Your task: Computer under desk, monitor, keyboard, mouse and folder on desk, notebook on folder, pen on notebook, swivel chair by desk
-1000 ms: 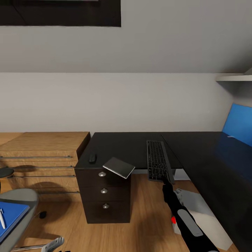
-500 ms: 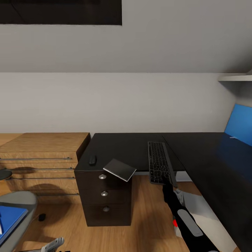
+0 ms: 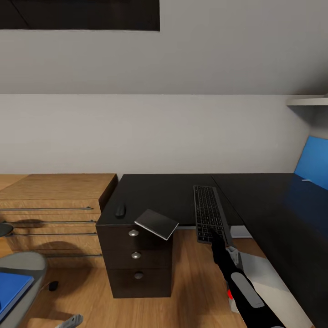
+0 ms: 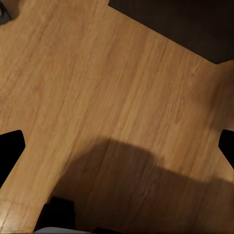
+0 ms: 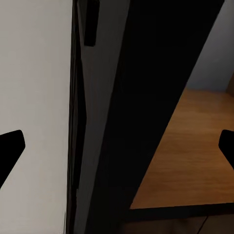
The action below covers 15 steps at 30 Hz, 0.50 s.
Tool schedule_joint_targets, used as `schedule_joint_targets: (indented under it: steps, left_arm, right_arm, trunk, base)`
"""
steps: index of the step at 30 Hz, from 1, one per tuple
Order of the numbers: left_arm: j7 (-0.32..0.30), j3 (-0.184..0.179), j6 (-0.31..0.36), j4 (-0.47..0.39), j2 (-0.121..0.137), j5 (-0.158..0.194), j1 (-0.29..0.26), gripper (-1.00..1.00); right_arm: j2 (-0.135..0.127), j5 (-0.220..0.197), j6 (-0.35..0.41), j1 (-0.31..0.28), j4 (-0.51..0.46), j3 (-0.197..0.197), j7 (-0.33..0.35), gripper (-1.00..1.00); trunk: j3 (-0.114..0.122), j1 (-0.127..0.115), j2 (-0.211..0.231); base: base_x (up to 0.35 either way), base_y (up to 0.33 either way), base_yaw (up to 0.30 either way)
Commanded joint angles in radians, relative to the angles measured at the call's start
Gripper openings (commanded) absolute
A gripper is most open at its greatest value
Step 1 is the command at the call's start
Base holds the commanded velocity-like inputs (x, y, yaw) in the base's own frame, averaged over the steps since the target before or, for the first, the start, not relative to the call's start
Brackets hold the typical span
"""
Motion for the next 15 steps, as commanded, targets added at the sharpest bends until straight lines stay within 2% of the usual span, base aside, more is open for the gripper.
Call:
schedule_joint_targets:
  steps: [1,15]
  left_arm:
    - [0.002,0.001,0.005,0.0,0.0,0.007,0.0,1.0]
    - [0.005,0.001,0.005,0.003,0.0,0.006,0.0,1.0]
  right_arm:
    - [-0.001,-0.011,-0.002,-0.001,0.001,0.004,0.004,1.0]
    - [-0.001,-0.011,-0.003,-0.001,0.001,0.003,0.004,1.0]
  trunk:
    - [-0.001,0.0,0.0]
    - [-0.001,0.0,0.0]
  base:
    - [0.002,0.001,0.0]
    - [0.0,0.0,0.0]
